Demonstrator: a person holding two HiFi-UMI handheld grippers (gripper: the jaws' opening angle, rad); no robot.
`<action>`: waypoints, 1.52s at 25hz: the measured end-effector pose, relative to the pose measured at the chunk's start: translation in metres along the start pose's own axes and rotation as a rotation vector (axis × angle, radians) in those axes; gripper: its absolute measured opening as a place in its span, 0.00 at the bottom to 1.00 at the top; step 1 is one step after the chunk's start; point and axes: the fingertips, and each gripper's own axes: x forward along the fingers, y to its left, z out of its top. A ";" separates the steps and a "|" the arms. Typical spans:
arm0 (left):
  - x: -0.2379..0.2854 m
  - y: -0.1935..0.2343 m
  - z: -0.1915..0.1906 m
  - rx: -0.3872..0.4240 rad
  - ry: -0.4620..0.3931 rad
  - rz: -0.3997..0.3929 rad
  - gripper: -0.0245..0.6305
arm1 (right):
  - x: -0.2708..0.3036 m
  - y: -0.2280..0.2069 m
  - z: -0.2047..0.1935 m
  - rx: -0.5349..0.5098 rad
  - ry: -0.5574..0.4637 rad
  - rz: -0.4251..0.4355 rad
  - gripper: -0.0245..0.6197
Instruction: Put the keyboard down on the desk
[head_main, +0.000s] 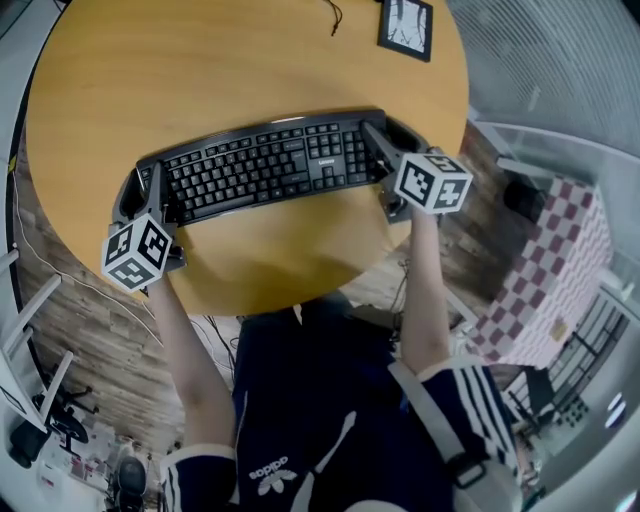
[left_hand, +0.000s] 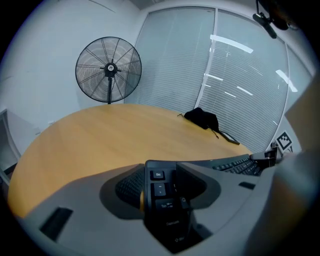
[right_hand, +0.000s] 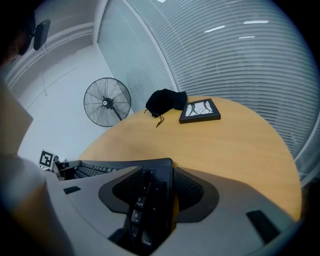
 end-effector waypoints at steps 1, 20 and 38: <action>0.000 0.000 0.000 0.001 0.006 0.002 0.32 | 0.000 0.000 0.000 -0.002 0.008 -0.004 0.31; 0.004 0.000 -0.002 0.043 0.041 0.029 0.32 | 0.005 -0.006 -0.003 0.013 0.014 -0.010 0.31; -0.071 -0.042 0.111 0.170 -0.253 0.004 0.10 | -0.067 0.081 0.090 -0.166 -0.272 0.021 0.05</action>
